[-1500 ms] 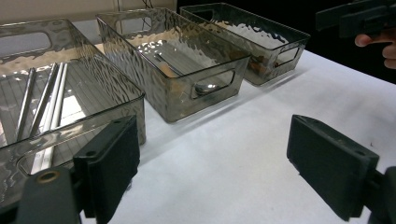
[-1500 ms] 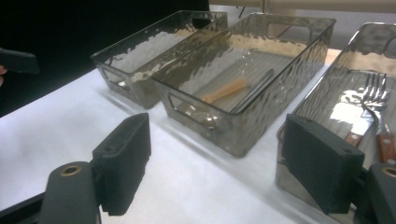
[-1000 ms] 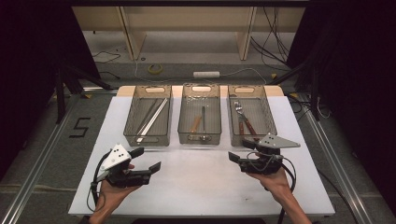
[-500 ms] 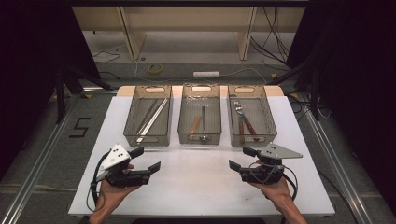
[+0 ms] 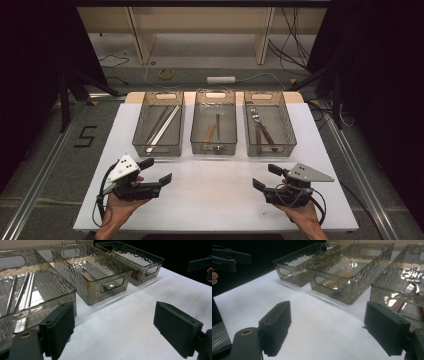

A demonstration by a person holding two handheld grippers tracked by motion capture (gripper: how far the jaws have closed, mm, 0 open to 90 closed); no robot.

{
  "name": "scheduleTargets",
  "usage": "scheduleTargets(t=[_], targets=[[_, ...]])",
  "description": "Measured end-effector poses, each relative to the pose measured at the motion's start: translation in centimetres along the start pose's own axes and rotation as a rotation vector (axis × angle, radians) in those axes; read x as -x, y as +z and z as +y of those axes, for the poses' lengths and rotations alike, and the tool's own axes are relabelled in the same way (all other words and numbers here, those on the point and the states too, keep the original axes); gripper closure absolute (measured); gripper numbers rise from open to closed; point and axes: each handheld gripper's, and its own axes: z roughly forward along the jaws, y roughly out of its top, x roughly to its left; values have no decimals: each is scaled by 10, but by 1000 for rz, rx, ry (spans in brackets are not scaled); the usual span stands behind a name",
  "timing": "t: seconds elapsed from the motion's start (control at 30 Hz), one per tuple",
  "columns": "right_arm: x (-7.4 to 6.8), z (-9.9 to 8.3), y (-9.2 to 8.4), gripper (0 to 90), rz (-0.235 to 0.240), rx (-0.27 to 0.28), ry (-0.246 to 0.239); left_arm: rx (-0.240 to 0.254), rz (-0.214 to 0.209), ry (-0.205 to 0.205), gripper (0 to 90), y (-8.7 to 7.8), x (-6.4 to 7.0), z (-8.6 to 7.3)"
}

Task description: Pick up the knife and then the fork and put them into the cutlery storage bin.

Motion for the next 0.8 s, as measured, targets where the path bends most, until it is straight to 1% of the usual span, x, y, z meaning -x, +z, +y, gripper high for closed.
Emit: scheduleTargets(t=[0.8], targets=[[-2,0,1,225,0,-3,-7,-5,-1,6,166,0,0,0]])
